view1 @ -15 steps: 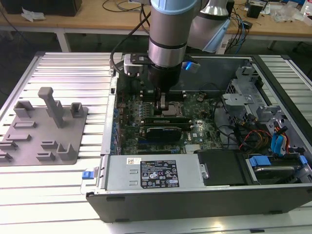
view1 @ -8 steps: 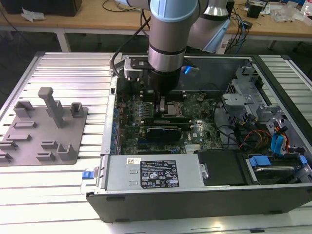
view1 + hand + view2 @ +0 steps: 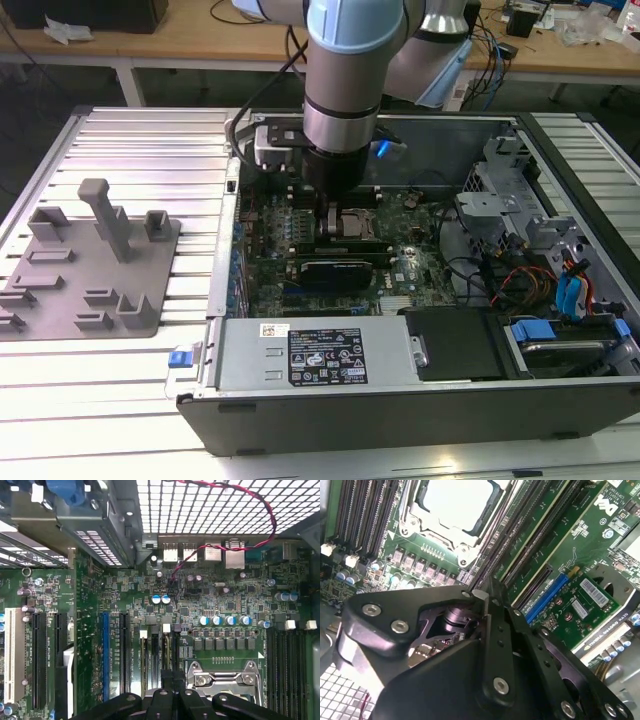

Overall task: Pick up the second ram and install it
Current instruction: 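Press down the second ram until it locks into place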

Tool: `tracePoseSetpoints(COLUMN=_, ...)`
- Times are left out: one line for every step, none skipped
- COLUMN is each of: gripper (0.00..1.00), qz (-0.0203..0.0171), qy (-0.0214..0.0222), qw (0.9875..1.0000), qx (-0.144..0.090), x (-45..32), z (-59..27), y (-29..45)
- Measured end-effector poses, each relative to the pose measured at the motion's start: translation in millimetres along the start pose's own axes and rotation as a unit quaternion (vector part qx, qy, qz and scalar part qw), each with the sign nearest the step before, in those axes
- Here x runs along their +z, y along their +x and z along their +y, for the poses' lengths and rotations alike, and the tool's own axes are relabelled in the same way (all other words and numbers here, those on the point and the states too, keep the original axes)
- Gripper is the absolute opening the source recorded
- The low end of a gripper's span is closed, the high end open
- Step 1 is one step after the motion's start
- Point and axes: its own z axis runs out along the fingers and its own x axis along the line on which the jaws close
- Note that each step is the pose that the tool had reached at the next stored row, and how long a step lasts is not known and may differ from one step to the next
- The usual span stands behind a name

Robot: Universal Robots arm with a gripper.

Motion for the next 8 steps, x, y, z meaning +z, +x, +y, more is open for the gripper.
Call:
tracePoseSetpoints(gripper=0.08, qz=0.0, qy=0.0, qw=1.0, qx=0.0, x=0.9, z=0.0, y=0.1)
tracePoseSetpoints(gripper=0.08, qz=-0.0001, qy=0.0001, qw=1.0, qx=0.0, x=1.1, z=-0.1, y=0.0)
tracePoseSetpoints(gripper=0.08, qz=-0.0001, qy=0.0001, qw=1.0, qx=0.0, x=1.2, z=-0.1, y=0.0)
tracePoseSetpoints(gripper=0.08, qz=-0.0001, qy=0.0001, qw=1.0, qx=0.0, x=1.4, z=-0.1, y=0.0)
tracePoseSetpoints(gripper=0.08, qz=-0.0003, qy=0.0002, qw=1.0, qx=0.0, x=1.1, z=-0.1, y=-0.1)
tracePoseSetpoints(gripper=0.08, qz=-0.0011, qy=0.0008, qw=1.0, qx=0.0, x=-0.2, z=-0.2, y=-0.3)
tracePoseSetpoints(gripper=0.08, qz=-0.0009, qy=0.0006, qw=1.0, qx=0.0, x=-2.5, z=-0.1, y=-0.3)
tracePoseSetpoints(gripper=0.08, qz=-0.0002, qy=0.0002, qw=1.0, qx=0.0, x=-7.3, z=0.1, y=-0.2)
